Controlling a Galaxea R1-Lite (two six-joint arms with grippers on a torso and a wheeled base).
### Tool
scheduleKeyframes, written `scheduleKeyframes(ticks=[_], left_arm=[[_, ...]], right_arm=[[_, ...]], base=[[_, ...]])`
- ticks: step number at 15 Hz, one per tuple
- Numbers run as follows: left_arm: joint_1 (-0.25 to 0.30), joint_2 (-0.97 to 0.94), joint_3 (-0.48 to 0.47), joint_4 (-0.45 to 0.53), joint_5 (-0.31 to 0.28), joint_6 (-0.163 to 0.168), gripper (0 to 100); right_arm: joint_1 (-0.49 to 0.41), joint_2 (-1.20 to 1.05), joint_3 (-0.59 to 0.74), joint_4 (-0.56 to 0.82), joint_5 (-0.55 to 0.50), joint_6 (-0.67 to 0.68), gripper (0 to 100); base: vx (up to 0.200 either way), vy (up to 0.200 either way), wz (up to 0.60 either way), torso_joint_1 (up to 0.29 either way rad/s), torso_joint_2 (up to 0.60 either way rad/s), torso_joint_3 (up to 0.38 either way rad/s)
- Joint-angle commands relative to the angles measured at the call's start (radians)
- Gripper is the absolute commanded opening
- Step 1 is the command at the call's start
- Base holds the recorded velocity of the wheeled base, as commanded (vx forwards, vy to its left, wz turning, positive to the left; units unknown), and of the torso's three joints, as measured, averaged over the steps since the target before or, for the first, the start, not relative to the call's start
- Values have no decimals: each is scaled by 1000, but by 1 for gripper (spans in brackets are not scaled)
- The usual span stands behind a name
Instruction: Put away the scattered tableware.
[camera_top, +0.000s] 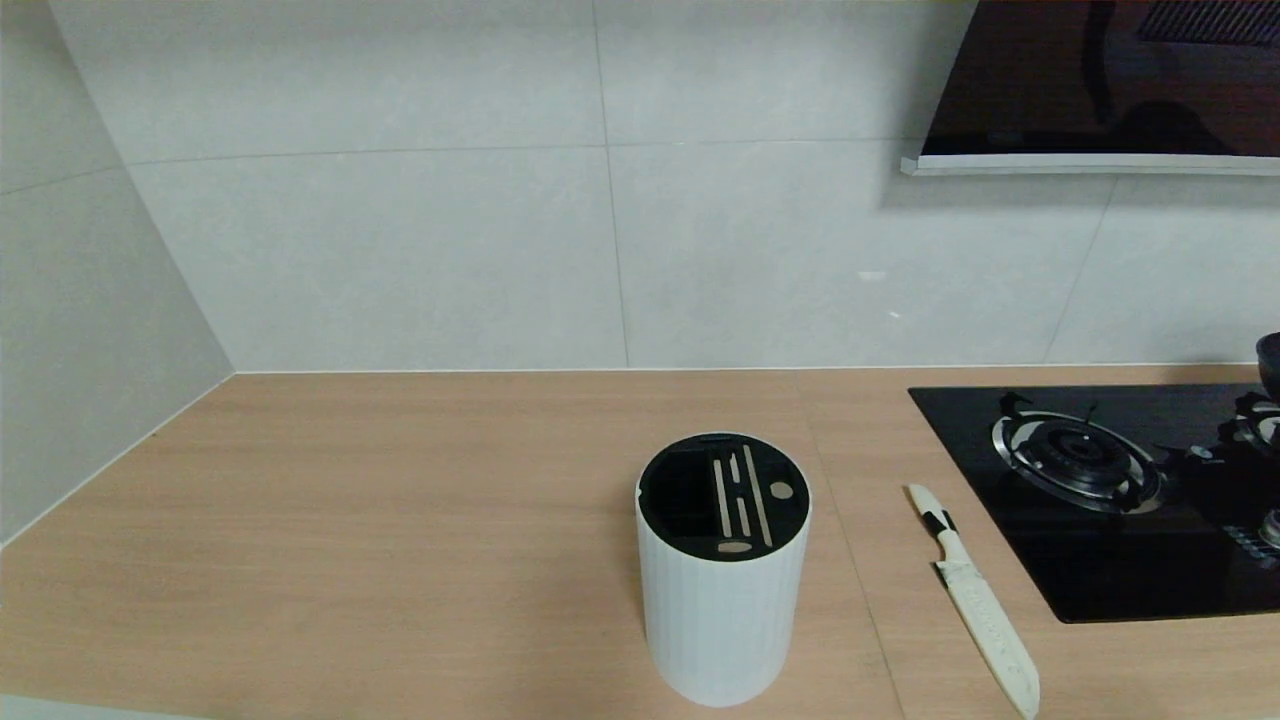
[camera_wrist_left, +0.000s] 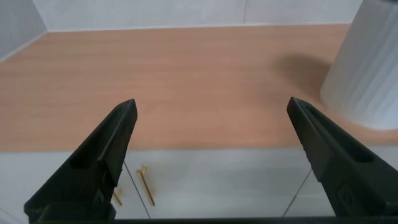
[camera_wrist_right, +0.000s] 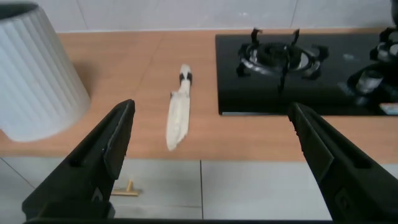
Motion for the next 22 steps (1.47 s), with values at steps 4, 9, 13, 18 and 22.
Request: scheduleKeyframes(ticks=[4,9,13,18,22], left_arm=[[0,0,0,1,0,0,100],[0,0,0,1,0,2,100],[0,0,0,1,0,2,100],[0,0,0,1,0,3,100],[0,0,0,1,0,2,100]], right_arm=[[0,1,0,0,1,2,100],[0,1,0,0,1,0,100],[0,1,0,0,1,-4,100],[0,1,0,2,-2,-23,100],[2,12,-86,-23,8,-12,100]], base=[[0,0,0,156,-319,-163],[0,0,0,5,-11,-5],[0,0,0,0,0,0],[0,0,0,0,0,0],[0,0,0,0,0,0]])
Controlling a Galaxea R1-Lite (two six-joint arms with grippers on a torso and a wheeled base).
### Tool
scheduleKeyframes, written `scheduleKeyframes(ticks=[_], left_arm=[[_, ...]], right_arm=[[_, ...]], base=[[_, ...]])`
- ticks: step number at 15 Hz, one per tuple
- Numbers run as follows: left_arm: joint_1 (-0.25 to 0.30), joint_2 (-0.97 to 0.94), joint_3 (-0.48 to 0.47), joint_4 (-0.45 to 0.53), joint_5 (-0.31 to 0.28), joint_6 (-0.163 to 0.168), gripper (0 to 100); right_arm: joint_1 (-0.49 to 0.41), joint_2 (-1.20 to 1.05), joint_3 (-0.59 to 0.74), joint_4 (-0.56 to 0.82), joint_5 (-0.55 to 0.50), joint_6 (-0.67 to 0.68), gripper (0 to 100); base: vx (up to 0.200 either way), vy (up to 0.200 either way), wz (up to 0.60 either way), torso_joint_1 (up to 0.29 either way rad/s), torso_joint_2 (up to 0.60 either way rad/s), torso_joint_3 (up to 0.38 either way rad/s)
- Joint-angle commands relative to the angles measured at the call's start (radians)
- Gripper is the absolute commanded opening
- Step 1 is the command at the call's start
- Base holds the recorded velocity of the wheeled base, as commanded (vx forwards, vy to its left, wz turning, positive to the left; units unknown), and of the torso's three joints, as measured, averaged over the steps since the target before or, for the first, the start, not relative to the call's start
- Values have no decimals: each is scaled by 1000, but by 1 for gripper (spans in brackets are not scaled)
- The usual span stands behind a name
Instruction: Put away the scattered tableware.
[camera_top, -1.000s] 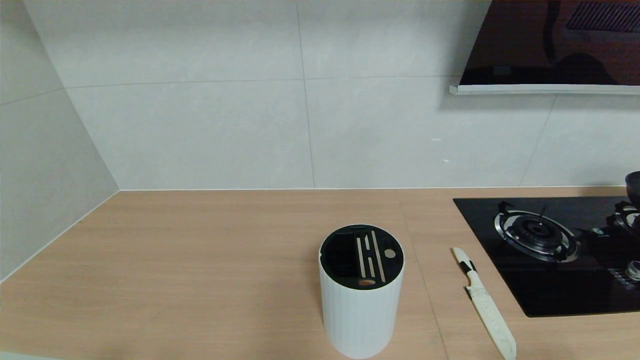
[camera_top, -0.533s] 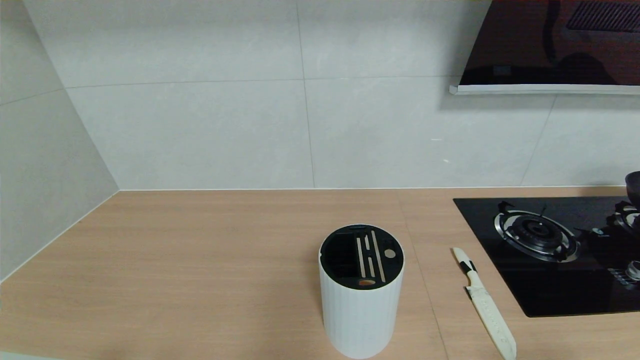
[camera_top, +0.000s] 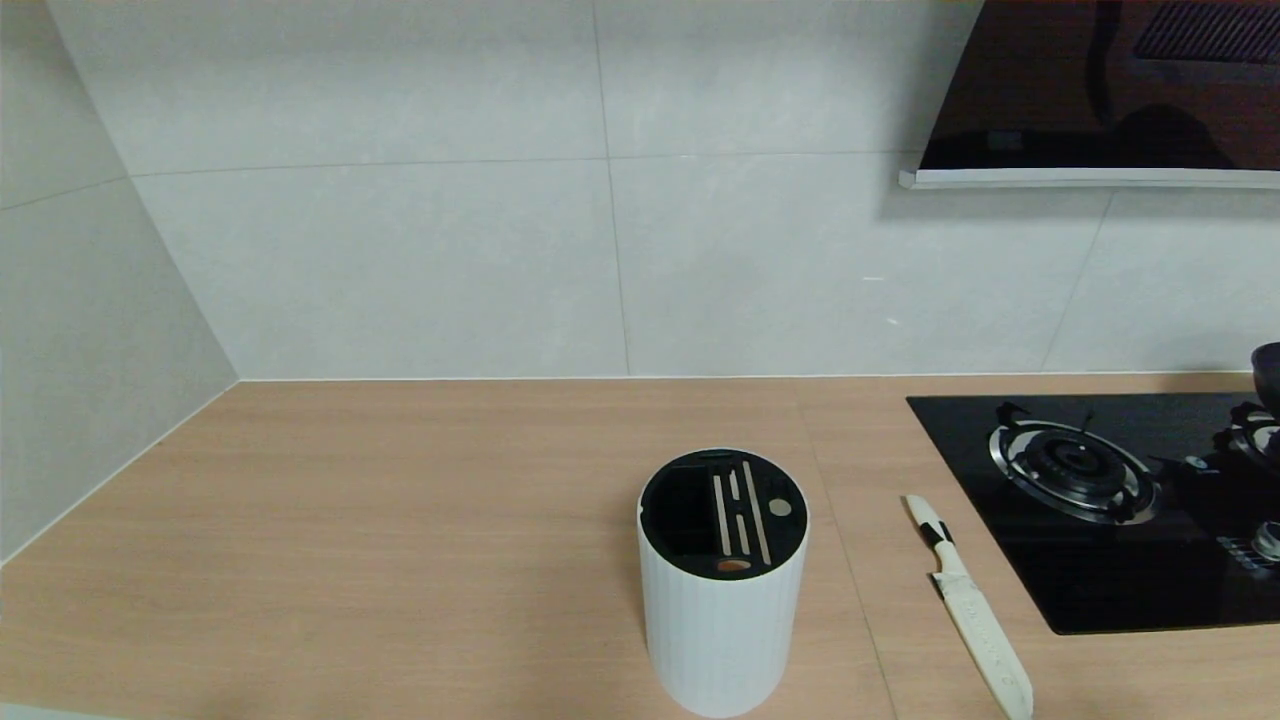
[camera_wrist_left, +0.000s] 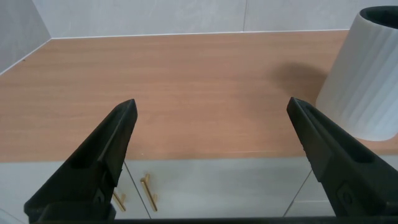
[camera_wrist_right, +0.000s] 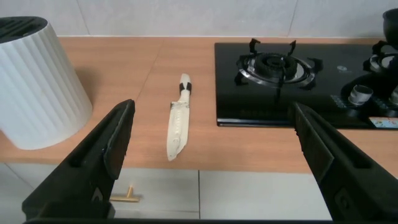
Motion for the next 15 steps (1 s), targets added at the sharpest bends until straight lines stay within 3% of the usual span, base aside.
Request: scheduleKeyframes(ticks=[1,2,3,7,15], left_arm=[[0,0,0,0,0,1,100],[0,0,0,0,0,1,100],[0,0,0,0,0,1,100],[0,0,0,0,0,1,100],[0,0,0,0,-1,-1,100]], right_arm=[[10,66,-59,11,12,2,100],[10,66,-59,11,12,2,100],[16,242,-83,7,52,4,100],[56,581,-118,-40,78,16,100],[183,971,-148,-138,72,41,100]], base=[[0,0,0,0,0,0],[0,0,0,0,0,0],[0,0,0,0,0,0],[0,0,0,0,0,0],[0,0,0,0,0,0]])
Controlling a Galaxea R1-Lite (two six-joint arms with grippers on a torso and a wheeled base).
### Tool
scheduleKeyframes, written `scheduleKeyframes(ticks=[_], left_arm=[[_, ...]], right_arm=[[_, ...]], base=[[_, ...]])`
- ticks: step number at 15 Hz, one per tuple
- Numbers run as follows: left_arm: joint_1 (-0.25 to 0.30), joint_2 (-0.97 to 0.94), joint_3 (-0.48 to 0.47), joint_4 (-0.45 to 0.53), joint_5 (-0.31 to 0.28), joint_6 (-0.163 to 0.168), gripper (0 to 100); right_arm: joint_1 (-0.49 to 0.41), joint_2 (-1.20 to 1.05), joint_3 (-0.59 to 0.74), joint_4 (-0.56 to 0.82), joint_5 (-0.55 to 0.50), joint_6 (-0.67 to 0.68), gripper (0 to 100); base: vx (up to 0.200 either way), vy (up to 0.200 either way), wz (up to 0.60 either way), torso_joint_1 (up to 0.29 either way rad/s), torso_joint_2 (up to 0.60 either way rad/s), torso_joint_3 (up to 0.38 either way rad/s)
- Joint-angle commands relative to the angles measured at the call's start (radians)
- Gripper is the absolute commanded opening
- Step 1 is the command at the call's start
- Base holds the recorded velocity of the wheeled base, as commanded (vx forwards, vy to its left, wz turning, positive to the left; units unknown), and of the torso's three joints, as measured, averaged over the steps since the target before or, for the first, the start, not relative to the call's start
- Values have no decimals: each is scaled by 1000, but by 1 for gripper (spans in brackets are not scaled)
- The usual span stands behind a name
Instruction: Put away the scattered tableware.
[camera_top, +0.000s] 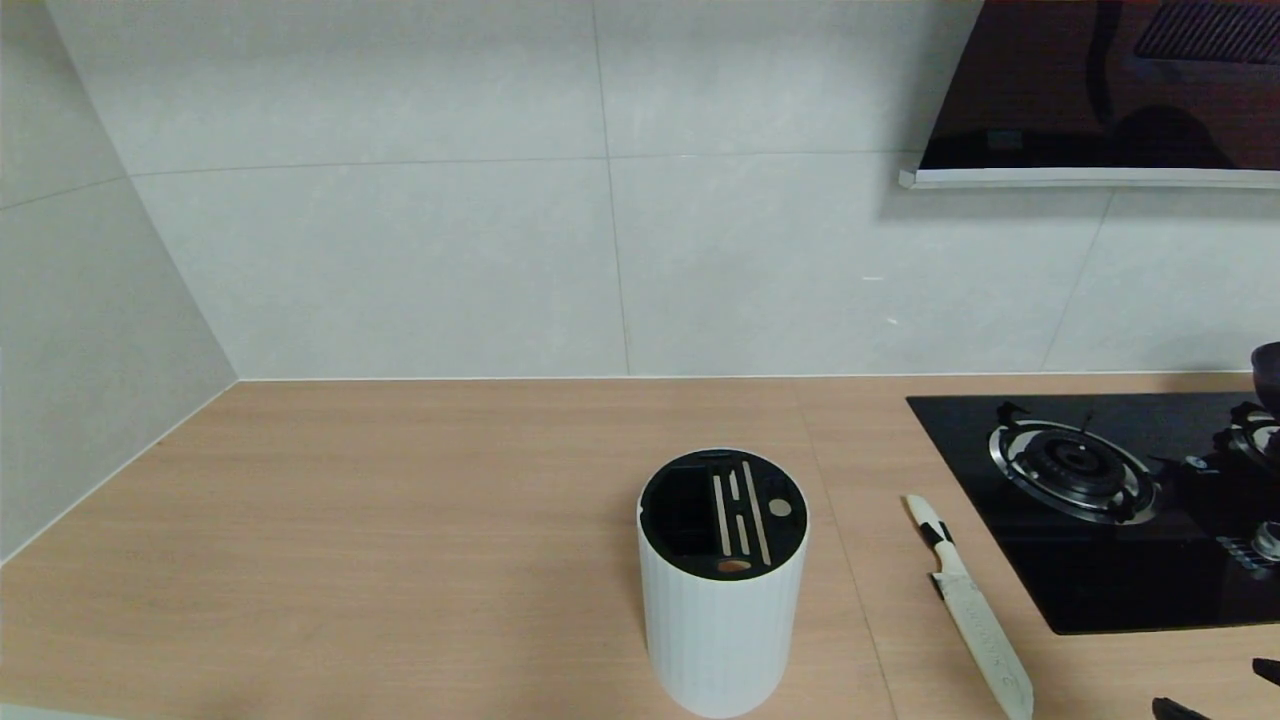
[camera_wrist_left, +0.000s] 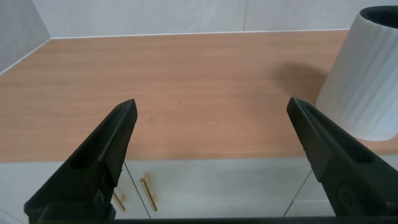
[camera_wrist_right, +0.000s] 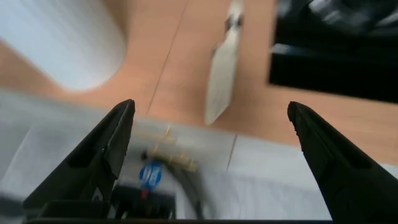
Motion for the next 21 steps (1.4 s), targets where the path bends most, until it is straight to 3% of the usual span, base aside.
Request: scheduleKeyframes(ticks=[1,8,16,21], left_arm=[[0,0,0,0,-1,0,100],[0,0,0,0,-1,0,100],[0,0,0,0,-1,0,100],[0,0,0,0,-1,0,100]], right_arm=[[23,232,-8,-93,1,3,100],[81,591,-5,-366,-22,4,100],[119,959,-36,-698,-177,0,100],[133,1120,-120,-764,-232,7,100]], base=[[0,0,0,0,0,0],[0,0,0,0,0,0],[0,0,0,0,0,0],[0,0,0,0,0,0]])
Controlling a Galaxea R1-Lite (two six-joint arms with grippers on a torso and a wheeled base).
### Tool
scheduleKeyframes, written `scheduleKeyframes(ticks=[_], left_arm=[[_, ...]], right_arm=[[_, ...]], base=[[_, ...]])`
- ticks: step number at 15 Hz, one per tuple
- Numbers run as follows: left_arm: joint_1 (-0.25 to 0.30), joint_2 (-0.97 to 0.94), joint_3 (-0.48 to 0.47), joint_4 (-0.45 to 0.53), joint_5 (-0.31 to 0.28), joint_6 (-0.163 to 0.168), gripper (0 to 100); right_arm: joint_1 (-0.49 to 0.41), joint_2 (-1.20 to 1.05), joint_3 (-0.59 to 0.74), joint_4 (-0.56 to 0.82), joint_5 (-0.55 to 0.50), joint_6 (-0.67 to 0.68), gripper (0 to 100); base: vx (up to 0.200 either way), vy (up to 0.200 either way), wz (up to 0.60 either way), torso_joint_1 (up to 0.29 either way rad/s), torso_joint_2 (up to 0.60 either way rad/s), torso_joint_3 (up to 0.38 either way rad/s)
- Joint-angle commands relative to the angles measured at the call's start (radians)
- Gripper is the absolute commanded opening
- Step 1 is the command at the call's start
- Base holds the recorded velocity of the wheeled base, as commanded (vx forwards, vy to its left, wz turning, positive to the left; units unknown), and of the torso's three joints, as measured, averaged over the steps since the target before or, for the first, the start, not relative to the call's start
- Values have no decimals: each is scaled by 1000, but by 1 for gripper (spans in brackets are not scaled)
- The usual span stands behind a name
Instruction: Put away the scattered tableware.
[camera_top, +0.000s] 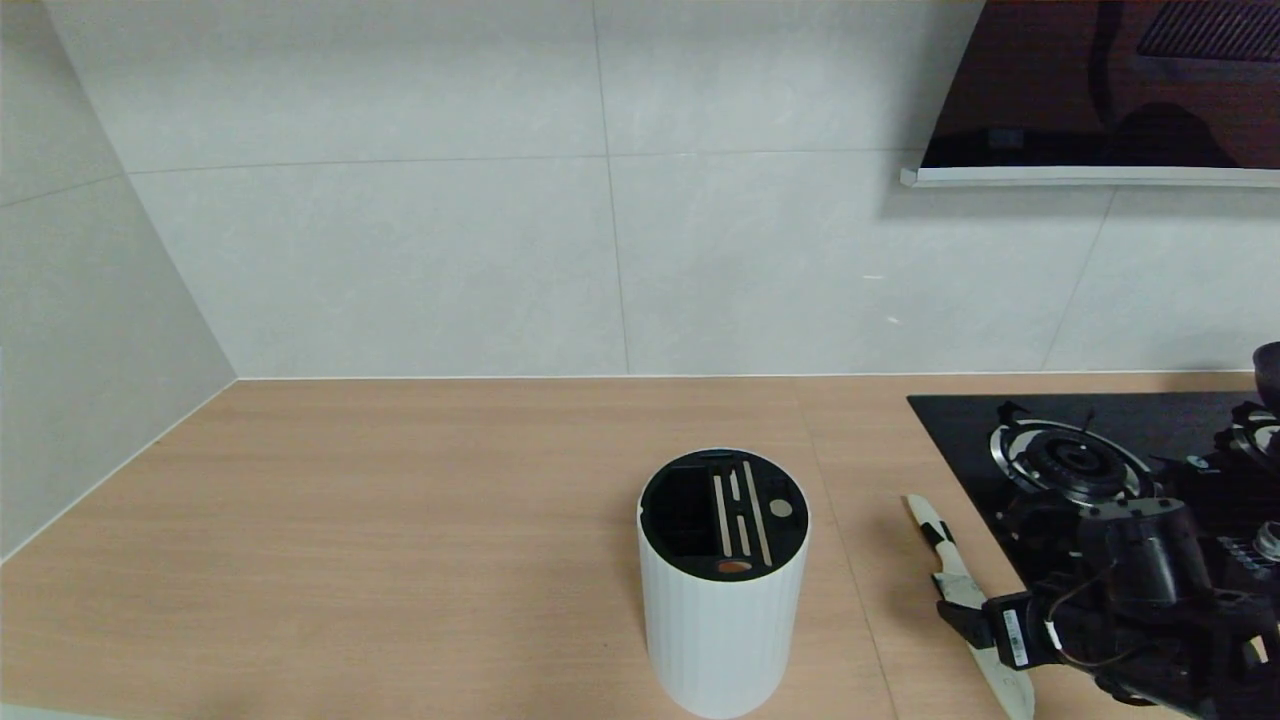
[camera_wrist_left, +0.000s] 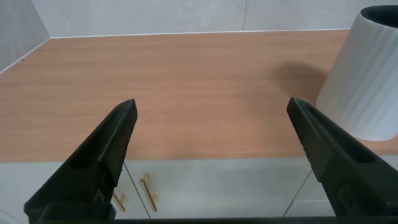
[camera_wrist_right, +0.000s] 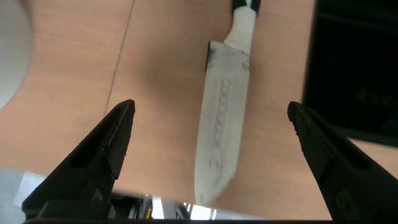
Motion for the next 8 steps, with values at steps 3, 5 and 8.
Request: scheduleKeyframes(ticks=[3,5,8], left_arm=[[0,0,0,0,0,0,100],[0,0,0,0,0,0,100],[0,0,0,0,1,2,100]], right_arm=[[-1,166,-30,-77,-13,3,100],[-7,235,-29,-159,-51,3,100],[-17,332,-42,-278,-71,3,100]], base=[[0,0,0,0,0,0],[0,0,0,0,0,0],[0,0,0,0,0,0]])
